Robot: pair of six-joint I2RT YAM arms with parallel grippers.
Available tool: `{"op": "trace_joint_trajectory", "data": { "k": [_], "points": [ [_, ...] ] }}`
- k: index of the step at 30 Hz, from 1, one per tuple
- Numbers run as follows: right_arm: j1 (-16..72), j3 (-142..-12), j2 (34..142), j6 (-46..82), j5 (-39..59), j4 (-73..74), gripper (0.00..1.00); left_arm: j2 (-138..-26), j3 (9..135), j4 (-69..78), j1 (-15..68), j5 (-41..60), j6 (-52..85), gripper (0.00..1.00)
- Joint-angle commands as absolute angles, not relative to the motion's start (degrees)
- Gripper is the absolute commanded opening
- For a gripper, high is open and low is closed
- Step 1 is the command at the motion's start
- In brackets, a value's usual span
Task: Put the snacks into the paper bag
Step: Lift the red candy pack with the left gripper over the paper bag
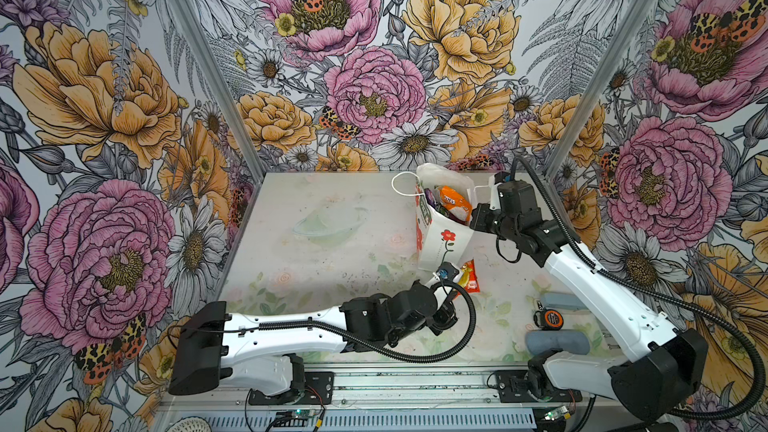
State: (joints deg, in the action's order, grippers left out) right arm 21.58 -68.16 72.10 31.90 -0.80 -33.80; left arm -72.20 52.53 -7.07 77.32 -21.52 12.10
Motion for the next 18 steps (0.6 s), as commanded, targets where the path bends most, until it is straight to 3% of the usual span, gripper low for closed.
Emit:
{"op": "trace_joint_trajectory", "data": {
  "k": [1, 18],
  "points": [
    [21.88, -70.40, 70.27, 31.14, -1.43, -31.46, 0.00, -68.48, 52.96, -7.43, 76.46, -23.32, 12.51, 0.00],
    [21.90, -70.47, 70.67, 31.20, -1.48, -31.48, 0.00, -65.18, 66.91, -12.46, 65.97, -20.24, 15.27, 0.00]
  ]
}}
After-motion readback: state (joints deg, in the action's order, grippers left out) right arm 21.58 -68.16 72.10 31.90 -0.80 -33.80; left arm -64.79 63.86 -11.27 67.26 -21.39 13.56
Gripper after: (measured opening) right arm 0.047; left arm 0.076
